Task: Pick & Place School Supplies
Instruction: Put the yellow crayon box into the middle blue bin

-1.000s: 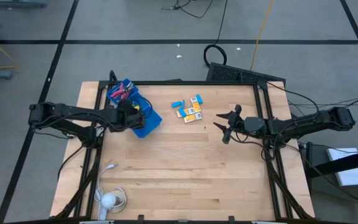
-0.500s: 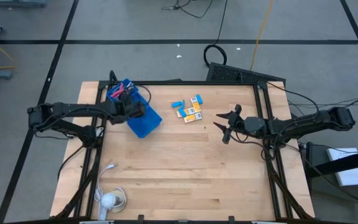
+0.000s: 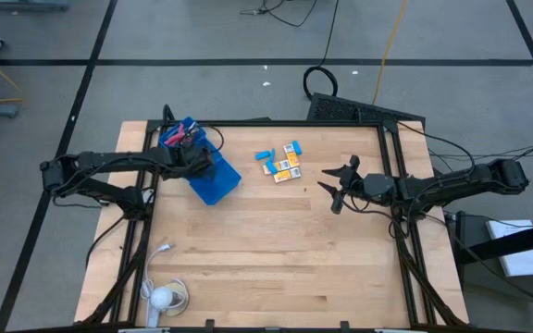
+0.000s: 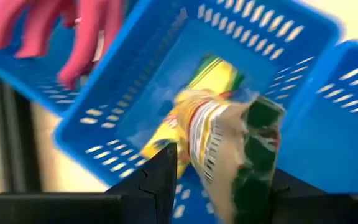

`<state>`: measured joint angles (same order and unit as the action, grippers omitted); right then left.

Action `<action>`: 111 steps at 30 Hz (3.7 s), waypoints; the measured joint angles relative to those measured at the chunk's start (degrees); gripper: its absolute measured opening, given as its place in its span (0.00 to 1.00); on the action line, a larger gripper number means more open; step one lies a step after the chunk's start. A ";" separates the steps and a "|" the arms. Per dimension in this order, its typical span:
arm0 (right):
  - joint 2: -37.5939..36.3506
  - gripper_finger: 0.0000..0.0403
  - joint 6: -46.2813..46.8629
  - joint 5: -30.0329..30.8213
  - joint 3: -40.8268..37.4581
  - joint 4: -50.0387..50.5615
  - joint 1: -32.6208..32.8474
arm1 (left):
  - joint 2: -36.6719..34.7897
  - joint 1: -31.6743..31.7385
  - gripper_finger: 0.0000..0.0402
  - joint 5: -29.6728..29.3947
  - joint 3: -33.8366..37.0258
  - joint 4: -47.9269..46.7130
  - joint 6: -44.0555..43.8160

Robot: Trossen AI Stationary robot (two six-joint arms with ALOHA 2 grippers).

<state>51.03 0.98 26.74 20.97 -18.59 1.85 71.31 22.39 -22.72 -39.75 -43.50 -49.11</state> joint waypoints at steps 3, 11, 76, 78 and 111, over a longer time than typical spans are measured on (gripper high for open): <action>0.00 0.44 0.25 -0.02 0.00 0.02 0.00 | -0.09 0.23 0.34 -0.74 0.00 -3.30 -1.89; 0.00 0.43 0.08 0.00 0.00 0.02 0.00 | -2.72 1.20 0.34 -2.65 0.00 -13.51 -7.71; 46.22 0.54 -6.11 -35.86 31.04 29.35 -15.43 | -17.29 -13.07 0.81 10.75 10.40 58.31 32.98; 45.81 0.54 -5.10 -35.70 29.99 28.94 -13.37 | -17.29 -13.16 0.81 10.74 10.40 58.28 31.29; 45.04 0.41 7.14 -19.32 21.18 14.12 -3.23 | -17.29 -13.16 0.77 10.71 10.38 58.33 24.19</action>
<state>96.06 8.12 7.42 42.15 -4.46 -1.39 54.02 9.23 -12.01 -29.36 14.83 -24.91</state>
